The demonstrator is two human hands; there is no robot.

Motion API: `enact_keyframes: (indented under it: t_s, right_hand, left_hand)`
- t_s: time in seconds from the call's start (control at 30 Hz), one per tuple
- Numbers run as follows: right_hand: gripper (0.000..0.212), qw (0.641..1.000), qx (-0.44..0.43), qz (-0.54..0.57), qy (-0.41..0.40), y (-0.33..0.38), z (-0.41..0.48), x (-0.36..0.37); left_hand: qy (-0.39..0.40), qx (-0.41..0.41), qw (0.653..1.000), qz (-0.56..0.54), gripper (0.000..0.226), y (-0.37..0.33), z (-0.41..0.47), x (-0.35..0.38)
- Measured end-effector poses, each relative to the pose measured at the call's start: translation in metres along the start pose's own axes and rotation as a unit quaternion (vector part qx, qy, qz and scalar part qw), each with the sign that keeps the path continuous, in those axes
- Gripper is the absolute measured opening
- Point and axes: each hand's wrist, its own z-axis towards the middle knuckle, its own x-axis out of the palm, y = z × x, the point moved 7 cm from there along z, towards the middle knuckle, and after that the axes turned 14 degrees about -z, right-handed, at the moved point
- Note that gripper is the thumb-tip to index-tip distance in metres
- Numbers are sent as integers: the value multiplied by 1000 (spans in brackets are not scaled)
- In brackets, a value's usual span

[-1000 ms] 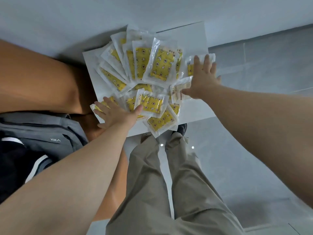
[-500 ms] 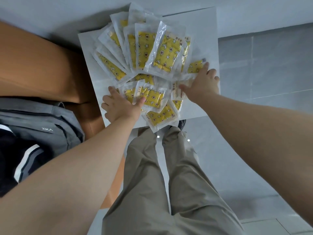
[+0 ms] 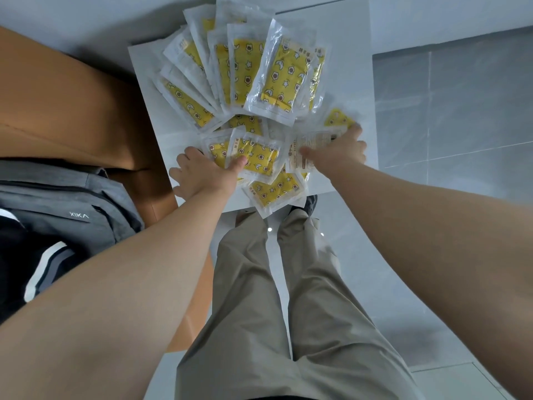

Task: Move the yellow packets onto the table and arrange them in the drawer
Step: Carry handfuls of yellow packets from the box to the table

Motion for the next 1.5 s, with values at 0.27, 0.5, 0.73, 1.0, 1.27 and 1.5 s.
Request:
enact_keyframes:
  t_s: [0.27, 0.5, 0.73, 1.0, 1.27, 1.5]
  right_hand:
    - [94, 968, 106, 223, 42, -12, -20, 21]
    - [68, 923, 134, 357, 48, -26, -31, 26]
    - [42, 846, 251, 462, 85, -43, -54, 38]
    - [32, 835, 247, 465, 161, -46, -82, 81]
    - [30, 833, 239, 462, 189, -32, -93, 101]
    - [25, 860, 209, 438, 156, -45, -94, 86]
  left_hand:
    - [29, -73, 989, -124, 95, 10, 5, 2]
    - [52, -114, 954, -271, 80, 16, 3, 4]
    - [62, -119, 939, -317, 65, 24, 2, 5]
    - [58, -151, 924, -347, 69, 32, -11, 5]
    - [88, -140, 916, -365, 41, 39, -15, 0]
    - [135, -177, 904, -365, 44, 47, -26, -16]
